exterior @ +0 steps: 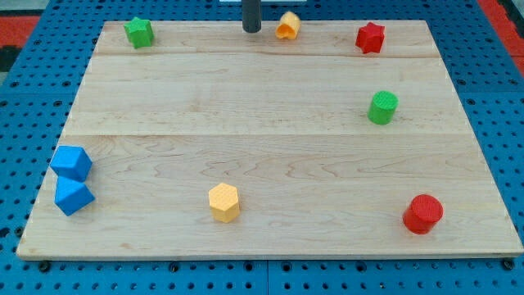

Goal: Move the green star to the blue cube

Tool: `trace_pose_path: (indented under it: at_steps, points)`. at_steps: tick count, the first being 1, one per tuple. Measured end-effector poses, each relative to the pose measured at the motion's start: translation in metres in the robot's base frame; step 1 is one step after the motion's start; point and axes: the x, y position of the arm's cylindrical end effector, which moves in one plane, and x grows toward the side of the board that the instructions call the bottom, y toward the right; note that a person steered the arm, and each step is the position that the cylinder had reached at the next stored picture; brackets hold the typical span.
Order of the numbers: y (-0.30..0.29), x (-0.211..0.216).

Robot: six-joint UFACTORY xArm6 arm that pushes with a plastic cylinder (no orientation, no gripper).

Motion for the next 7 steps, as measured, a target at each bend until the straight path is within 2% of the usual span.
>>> trace_pose_path:
  at_steps: [4, 5, 6, 7]
  points:
    - [-0.015, -0.002]
    - [-0.046, -0.002]
    - [-0.115, -0.003]
    - [-0.129, -0.001]
